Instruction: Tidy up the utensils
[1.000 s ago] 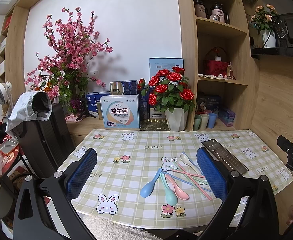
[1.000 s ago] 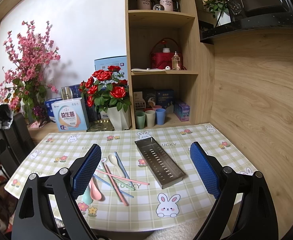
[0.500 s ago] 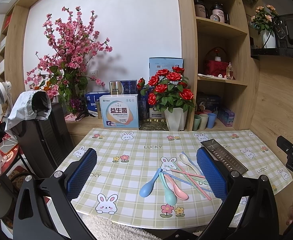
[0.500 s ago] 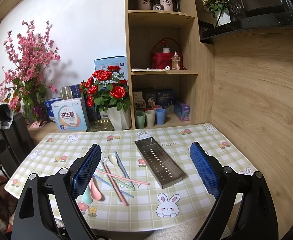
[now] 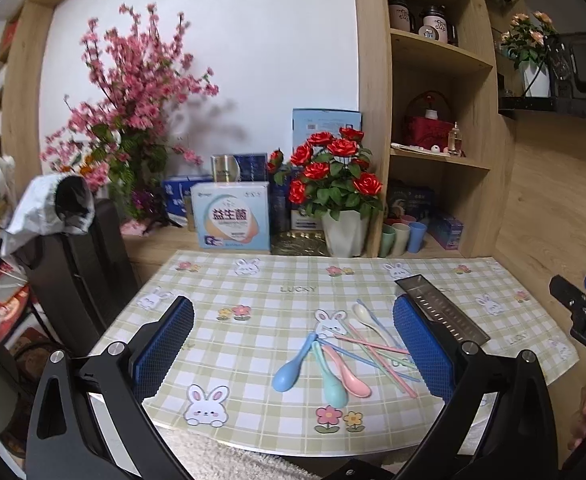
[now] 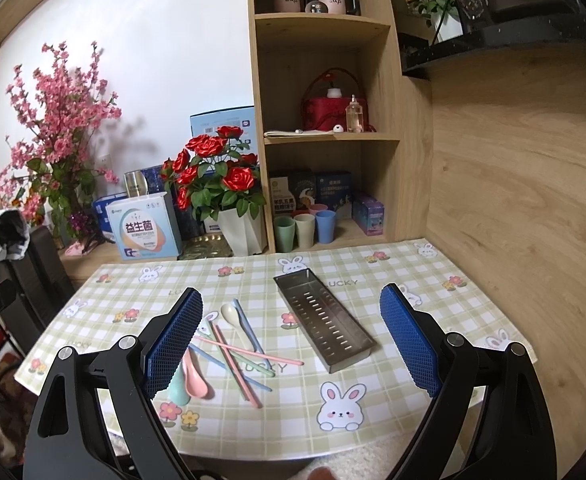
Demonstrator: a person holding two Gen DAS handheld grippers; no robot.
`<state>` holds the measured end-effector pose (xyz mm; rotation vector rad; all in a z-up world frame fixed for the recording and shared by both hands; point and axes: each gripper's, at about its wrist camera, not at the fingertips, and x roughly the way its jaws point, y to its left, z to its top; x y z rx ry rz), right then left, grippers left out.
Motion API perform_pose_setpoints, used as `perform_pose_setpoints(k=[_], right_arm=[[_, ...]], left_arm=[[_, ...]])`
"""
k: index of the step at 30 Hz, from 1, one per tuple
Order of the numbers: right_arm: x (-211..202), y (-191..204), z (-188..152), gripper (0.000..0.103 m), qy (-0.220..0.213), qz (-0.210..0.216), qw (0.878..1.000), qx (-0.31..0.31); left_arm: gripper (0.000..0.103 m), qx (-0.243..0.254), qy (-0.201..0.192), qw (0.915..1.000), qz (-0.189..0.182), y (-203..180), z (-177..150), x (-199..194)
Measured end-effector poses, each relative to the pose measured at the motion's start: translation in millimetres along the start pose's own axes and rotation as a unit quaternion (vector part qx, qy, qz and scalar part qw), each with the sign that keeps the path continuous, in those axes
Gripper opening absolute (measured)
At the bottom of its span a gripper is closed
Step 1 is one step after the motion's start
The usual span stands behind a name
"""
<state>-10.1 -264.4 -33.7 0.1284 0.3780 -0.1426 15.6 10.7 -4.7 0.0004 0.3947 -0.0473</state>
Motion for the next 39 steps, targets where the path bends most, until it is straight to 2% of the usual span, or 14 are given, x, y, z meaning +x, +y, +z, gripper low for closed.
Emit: perform_pose_setpoints(k=[2, 5, 8, 12, 14, 18, 21, 22, 25, 30, 35, 38, 39], right_arm=[[9.1, -3.3, 0.1, 0.087, 0.007, 0.008, 1.000, 0.006], [25.0, -7.3, 1.1, 0.087, 0.009, 0.022, 1.000, 0.015], [53.0, -5.0, 0.4, 0.087, 0.028, 0.053, 0.998, 0.021], [97.7, 6.7, -4.3, 0.088, 0.050, 0.050, 0.997, 0.010], [124.3, 13.6, -12.4, 0.088, 0.066, 0.053, 0.996, 0.015], [171.1, 24.2, -34.4, 0.088, 0.104, 0.080, 0.990, 0.044], [206.7, 40.6, -54.4, 0.088, 0.158, 0.106, 0.982, 0.024], [215.6, 47.5, -61.3, 0.088, 0.173, 0.100, 0.980, 0.007], [231.5, 62.0, -73.9, 0.088, 0.194, 0.088, 0.977, -0.029], [247.6, 58.9, -98.3, 0.087, 0.222, 0.097, 0.970, -0.021], [252.0, 54.4, -112.8, 0.087, 0.221, 0.083, 0.971, -0.039], [257.1, 48.0, -117.4, 0.086, 0.236, 0.085, 0.968, -0.022], [259.3, 46.7, -118.1, 0.082, 0.239, 0.086, 0.967, -0.018]], left_arm=[[0.098, -0.007, 0.002, 1.0000, 0.001, 7.3, 4.4, 11.0], [0.098, 0.021, -0.008, 0.9994, 0.025, 9.0, 6.7, 24.0], [0.098, 0.034, -0.004, 0.9989, 0.031, 14.7, 7.0, 42.7], [0.098, 0.056, 0.007, 0.9978, 0.036, 19.3, -0.3, 72.1], [0.098, 0.069, 0.024, 0.9966, 0.037, 19.4, -9.1, 90.6], [0.098, 0.069, 0.068, 0.9952, 0.015, 22.0, -32.1, 125.7], [0.098, 0.091, 0.087, 0.9920, 0.016, 17.2, -52.4, 152.1], [0.098, 0.095, 0.095, 0.9909, 0.011, 16.4, -57.9, 159.9], [0.098, 0.093, 0.118, 0.9886, 0.008, 15.8, -71.9, 183.6], [0.098, 0.077, 0.146, 0.9864, 0.002, 21.4, -82.8, 216.1], [0.098, 0.084, 0.164, 0.9827, 0.012, 24.5, -93.0, 239.8], [0.098, 0.066, 0.196, 0.9782, -0.016, 24.8, -99.7, 254.8], [0.098, 0.062, 0.202, 0.9772, -0.024, 23.8, -101.6, 258.0]])
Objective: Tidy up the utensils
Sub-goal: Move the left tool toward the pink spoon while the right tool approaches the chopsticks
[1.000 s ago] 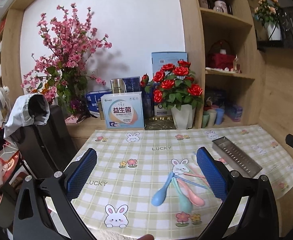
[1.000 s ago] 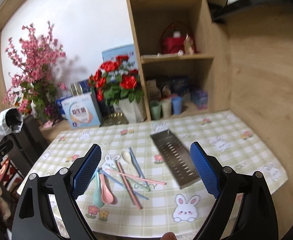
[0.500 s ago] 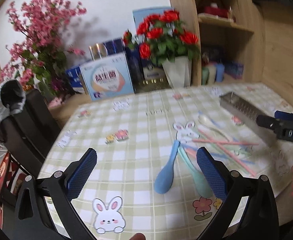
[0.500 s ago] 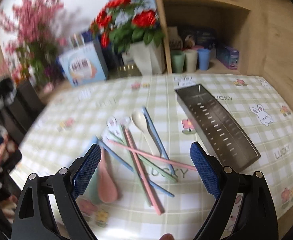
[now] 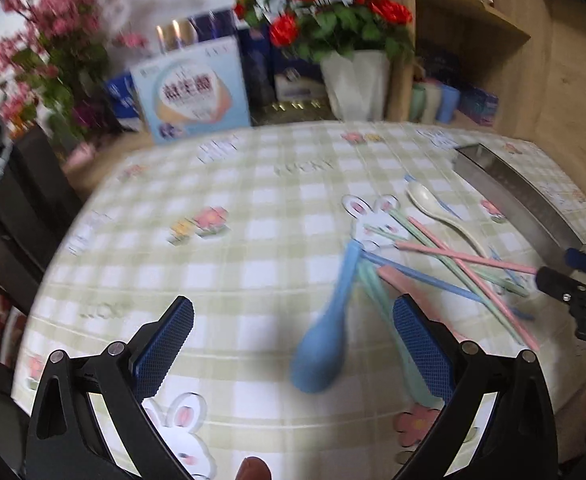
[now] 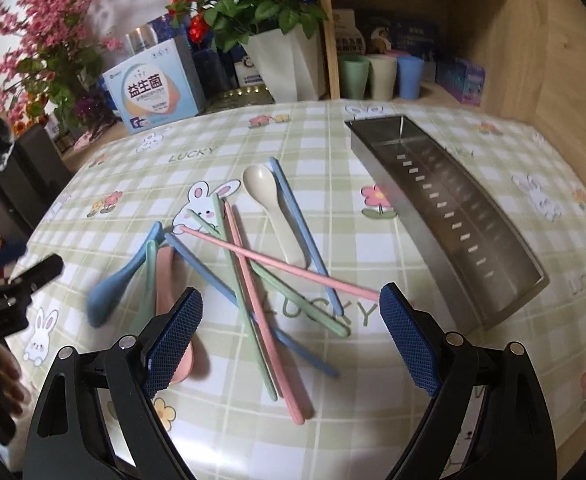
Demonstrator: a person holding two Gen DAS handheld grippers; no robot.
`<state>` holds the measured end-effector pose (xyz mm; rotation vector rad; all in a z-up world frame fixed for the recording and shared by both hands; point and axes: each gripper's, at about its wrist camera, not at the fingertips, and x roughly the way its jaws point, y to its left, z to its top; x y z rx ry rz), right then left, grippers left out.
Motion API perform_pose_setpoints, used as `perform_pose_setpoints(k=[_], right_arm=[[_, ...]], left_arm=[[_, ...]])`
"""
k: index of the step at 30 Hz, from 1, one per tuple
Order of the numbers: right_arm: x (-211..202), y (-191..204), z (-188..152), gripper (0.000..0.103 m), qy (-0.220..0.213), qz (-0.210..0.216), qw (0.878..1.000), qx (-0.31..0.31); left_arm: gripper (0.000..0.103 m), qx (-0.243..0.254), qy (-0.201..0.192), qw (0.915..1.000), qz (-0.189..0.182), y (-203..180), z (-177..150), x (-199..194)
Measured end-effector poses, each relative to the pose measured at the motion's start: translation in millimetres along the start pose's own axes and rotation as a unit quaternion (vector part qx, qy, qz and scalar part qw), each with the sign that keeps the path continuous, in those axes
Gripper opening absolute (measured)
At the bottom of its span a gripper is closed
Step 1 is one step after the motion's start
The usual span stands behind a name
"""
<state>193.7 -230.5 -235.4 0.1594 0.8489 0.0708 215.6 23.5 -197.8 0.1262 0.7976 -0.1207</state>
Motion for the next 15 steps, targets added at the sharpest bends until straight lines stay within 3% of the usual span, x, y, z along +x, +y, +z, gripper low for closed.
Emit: perform_pose_setpoints(k=[5, 7, 10, 15], right_arm=[[8.3, -4.1, 4.5, 0.075, 0.006, 0.003, 1.000, 0.004], [10.5, -5.4, 5.4, 0.075, 0.008, 0.006, 1.000, 0.008], [13.9, -7.4, 7.0, 0.075, 0.010, 0.011, 1.000, 0.012], [19.3, -9.4, 9.6, 0.074, 0.012, 0.018, 1.000, 0.019]], left_arm=[[0.095, 0.033, 0.012, 0.9983, -0.047, -7.3, 0.6, 13.1], [0.065, 0.050, 0.022, 0.9971, -0.052, -10.6, 0.7, 19.2], [0.039, 0.082, 0.062, 0.9923, -0.071, -12.9, -0.3, 35.7], [0.033, 0.114, 0.089, 0.9859, -0.085, -17.7, -1.1, 47.9]])
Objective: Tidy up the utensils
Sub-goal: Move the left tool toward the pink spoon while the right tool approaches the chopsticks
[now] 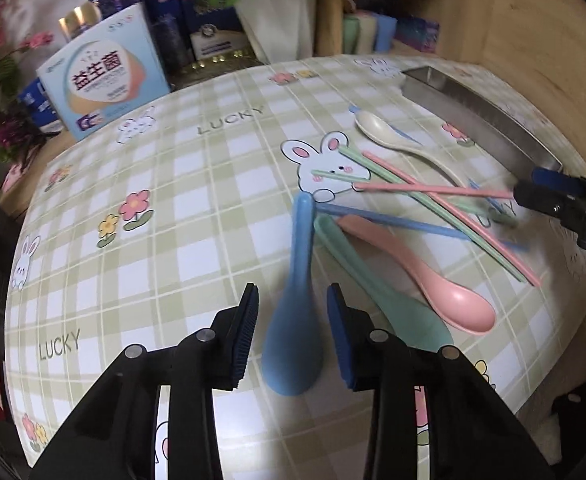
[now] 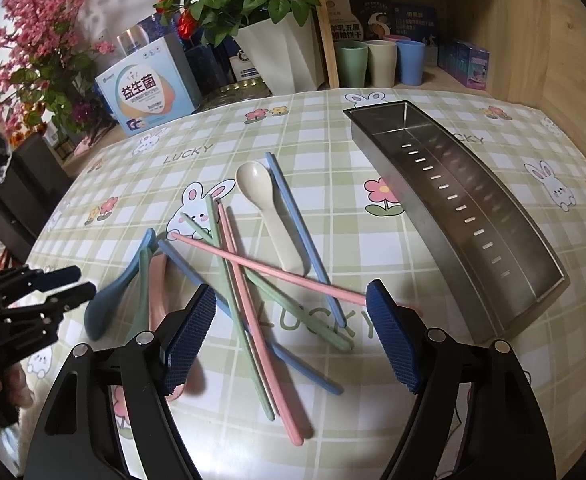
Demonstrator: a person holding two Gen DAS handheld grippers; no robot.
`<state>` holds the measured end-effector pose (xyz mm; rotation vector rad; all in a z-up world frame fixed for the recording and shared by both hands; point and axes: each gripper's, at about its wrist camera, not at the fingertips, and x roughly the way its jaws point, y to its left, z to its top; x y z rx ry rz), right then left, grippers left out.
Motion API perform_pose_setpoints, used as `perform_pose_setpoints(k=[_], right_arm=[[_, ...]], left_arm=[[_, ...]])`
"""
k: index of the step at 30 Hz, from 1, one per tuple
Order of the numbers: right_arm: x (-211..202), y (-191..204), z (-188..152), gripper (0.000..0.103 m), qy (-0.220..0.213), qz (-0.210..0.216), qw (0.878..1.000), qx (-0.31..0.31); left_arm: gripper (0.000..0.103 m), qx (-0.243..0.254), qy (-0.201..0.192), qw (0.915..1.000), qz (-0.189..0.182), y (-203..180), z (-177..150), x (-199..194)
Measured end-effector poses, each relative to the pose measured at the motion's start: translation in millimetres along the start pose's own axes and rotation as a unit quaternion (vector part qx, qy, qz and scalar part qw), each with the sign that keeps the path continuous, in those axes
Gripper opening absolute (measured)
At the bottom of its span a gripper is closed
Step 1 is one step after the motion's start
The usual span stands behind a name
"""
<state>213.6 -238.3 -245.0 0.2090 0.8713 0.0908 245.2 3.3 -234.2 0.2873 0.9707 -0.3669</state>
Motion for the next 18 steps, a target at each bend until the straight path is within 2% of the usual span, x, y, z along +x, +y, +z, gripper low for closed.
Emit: perform_pose_setpoints(k=[2, 3, 7, 10, 12, 18], right_arm=[[1.6, 0.4, 0.0, 0.073, 0.002, 0.003, 1.000, 0.000], [2.4, 0.5, 0.0, 0.072, 0.003, 0.004, 1.000, 0.000], [4.8, -0.9, 0.4, 0.070, 0.005, 0.006, 1.000, 0.004], [4.8, -1.2, 0.7, 0.070, 0.004, 0.010, 1.000, 0.006], [2.5, -1.3, 0.4, 0.070, 0.001, 0.014, 1.000, 0.005], [-5.8, -9.3, 1.1, 0.070, -0.013, 0.020, 1.000, 0.015]], left_arm=[[0.024, -0.004, 0.000, 0.9999, -0.013, -0.3, 3.1, -1.6], [0.021, -0.018, 0.001, 0.9992, -0.034, -0.6, 6.2, -2.8], [0.020, -0.074, 0.012, 0.9911, -0.110, -10.7, 16.3, -1.2], [0.019, -0.107, 0.030, 0.9842, -0.138, -25.9, 21.0, 7.6], [0.018, -0.126, 0.041, 0.9806, -0.145, -32.5, 22.0, 15.1], [0.016, -0.149, 0.067, 0.9778, -0.132, -36.1, 19.6, 34.1]])
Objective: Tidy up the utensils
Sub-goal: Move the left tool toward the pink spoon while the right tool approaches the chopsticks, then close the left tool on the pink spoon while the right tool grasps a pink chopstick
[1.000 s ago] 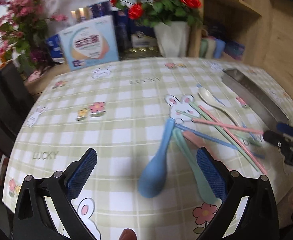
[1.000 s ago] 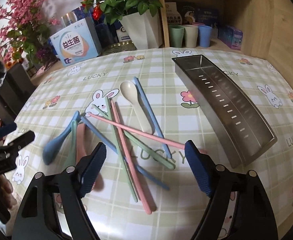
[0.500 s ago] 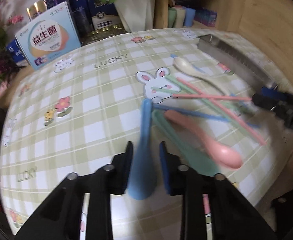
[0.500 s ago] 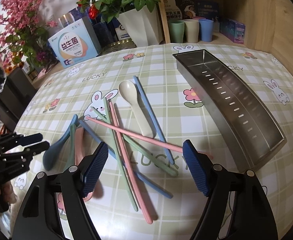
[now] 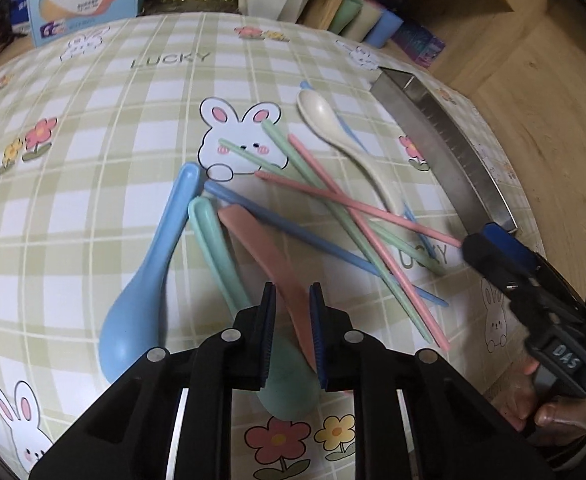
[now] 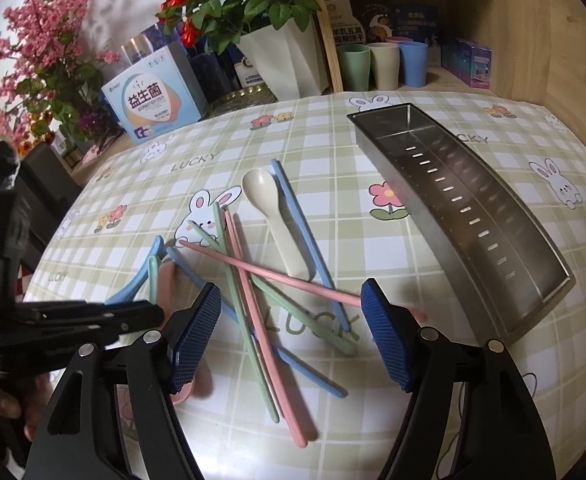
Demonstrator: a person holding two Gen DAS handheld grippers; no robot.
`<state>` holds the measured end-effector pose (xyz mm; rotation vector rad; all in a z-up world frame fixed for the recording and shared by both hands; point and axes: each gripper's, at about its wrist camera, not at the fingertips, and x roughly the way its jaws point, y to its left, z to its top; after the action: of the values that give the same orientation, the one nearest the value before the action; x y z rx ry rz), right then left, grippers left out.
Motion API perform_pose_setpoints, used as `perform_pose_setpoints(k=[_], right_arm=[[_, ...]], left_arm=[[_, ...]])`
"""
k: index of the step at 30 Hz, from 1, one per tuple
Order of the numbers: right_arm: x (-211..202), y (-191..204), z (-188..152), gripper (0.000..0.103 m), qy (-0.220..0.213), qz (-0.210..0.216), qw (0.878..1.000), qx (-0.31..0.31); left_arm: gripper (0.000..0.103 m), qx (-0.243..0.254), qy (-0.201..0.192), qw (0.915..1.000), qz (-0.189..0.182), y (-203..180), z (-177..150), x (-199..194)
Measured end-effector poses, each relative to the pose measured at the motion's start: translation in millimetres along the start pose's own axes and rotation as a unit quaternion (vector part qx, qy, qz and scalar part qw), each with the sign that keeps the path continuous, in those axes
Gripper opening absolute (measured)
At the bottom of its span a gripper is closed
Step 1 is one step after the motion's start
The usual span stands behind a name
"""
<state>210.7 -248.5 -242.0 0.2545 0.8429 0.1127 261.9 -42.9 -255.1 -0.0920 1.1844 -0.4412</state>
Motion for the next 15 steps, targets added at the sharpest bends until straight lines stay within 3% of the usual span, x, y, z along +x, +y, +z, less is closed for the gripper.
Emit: perform_pose_setpoints(k=[15], right_arm=[[-2.6, -7.8, -4.4, 0.064, 0.001, 0.008, 1.000, 0.008]], left_arm=[[0.018, -0.008, 0.006, 0.9999, 0.002, -4.8, 13.1, 23.9]])
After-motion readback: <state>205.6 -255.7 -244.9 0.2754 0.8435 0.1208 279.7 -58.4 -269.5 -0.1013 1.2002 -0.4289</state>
